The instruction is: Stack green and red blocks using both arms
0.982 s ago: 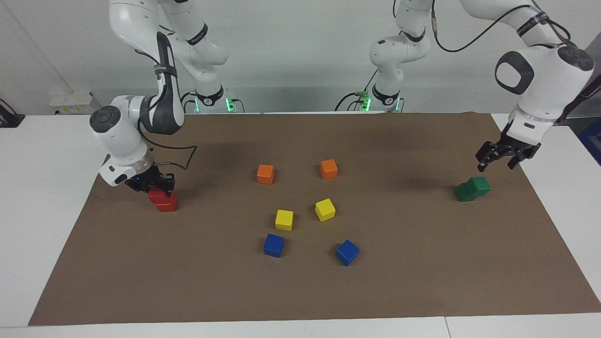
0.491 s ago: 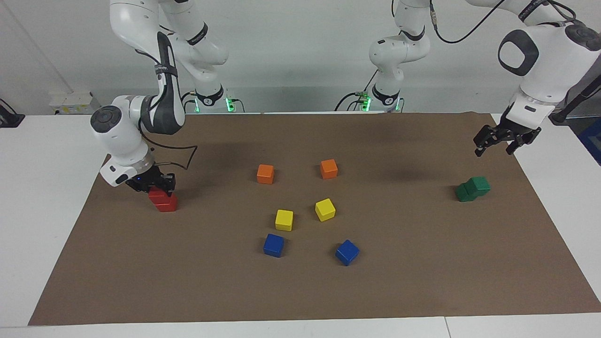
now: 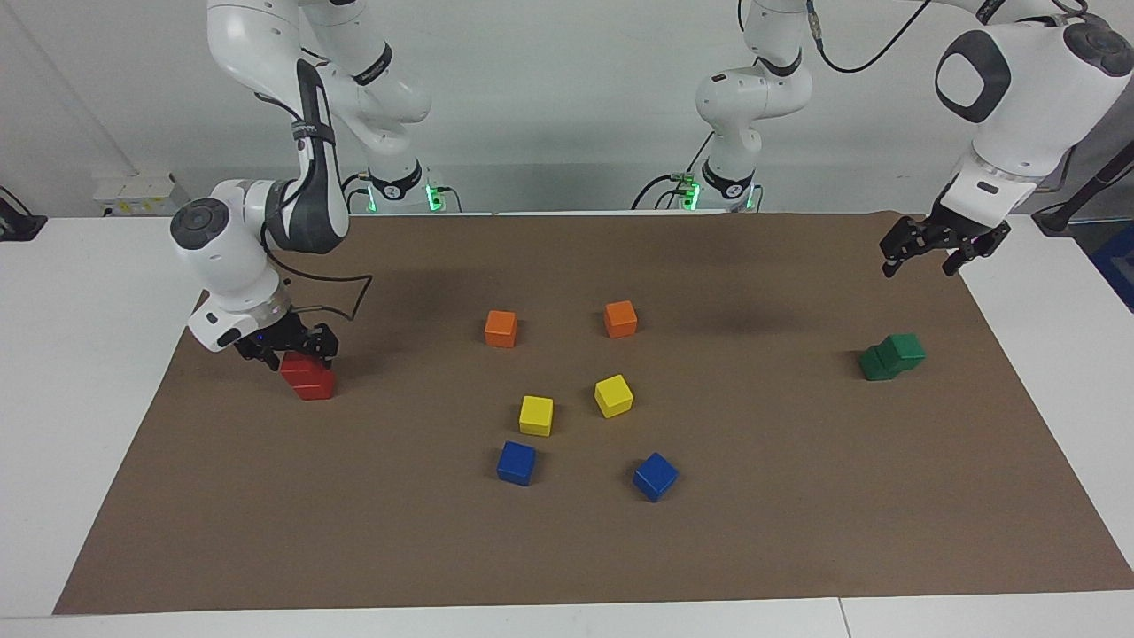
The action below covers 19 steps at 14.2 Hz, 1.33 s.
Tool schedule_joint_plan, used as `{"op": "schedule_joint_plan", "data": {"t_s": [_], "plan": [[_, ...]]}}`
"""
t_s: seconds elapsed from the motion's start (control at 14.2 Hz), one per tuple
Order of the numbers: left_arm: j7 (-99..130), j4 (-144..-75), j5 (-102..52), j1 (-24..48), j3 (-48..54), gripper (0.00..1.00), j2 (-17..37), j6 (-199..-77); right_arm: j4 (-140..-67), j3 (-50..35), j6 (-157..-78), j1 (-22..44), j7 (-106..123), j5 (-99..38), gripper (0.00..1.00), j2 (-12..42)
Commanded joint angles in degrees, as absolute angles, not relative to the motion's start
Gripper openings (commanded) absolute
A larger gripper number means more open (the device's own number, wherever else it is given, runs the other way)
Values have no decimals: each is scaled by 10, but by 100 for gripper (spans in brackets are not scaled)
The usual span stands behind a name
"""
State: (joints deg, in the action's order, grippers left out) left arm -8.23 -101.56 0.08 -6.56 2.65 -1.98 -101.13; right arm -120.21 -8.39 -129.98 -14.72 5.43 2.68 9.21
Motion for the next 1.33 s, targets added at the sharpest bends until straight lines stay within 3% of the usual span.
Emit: {"op": "schedule_joint_plan", "data": {"t_s": [0.0, 0.14, 0.28, 0.49, 0.63, 0.84, 1.05, 1.26], "plan": [[-27, -1012, 8, -34, 20, 100, -30, -996, -1205, -89, -1304, -153, 54, 26, 100, 81], [-18, -1006, 9, -27, 21, 100, -30, -995, -1175, -91, -1276, -149, 53, 26, 100, 82], [-18, -1005, 9, -21, 21, 100, -31, -993, -1117, -93, -1201, -135, 28, 18, 100, 74], [-17, -1005, 8, -19, 20, 100, -33, -989, -1039, -94, -1073, -102, -41, 11, 100, 34], [-14, -1005, -3, -19, 18, 100, -33, -998, -1029, -94, -1021, -95, -43, 10, 100, -2], [-14, -1005, -4, -20, 18, 100, -33, -1000, -1010, -93, -974, -91, -41, -7, 100, -39], [-14, -1005, -4, -20, 18, 100, -33, -1000, -943, -93, -926, -93, -42, -7, 100, -12], [-2, -1005, -5, -20, 18, 100, -33, -1002, -939, -93, -924, -94, -42, -5, 100, -11]]}}
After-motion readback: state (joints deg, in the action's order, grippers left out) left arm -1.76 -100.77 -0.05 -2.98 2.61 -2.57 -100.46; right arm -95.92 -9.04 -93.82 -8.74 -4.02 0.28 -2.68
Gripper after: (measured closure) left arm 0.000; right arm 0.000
